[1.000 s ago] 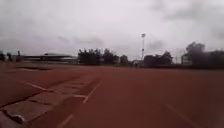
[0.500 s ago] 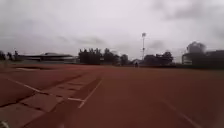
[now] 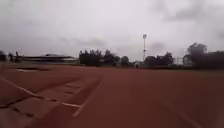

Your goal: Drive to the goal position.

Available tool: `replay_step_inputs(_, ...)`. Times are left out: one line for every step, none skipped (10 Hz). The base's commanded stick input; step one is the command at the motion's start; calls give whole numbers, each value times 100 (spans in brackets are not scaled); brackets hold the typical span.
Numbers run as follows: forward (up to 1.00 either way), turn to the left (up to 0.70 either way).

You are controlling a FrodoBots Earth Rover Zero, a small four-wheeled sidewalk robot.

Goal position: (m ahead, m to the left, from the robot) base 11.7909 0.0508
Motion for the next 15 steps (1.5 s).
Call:
replay_step_inputs(50,0)
replay_step_inputs(50,0)
replay_step_inputs(50,0)
replay_step_inputs(50,0)
replay_step_inputs(50,0)
replay_step_inputs(50,0)
replay_step_inputs(50,0)
replay_step_inputs(50,0)
replay_step_inputs(50,0)
replay_step_inputs(50,0)
replay_step_inputs(50,0)
replay_step_inputs(50,0)
replay_step_inputs(50,0)
replay_step_inputs(50,0)
replay_step_inputs(50,0)
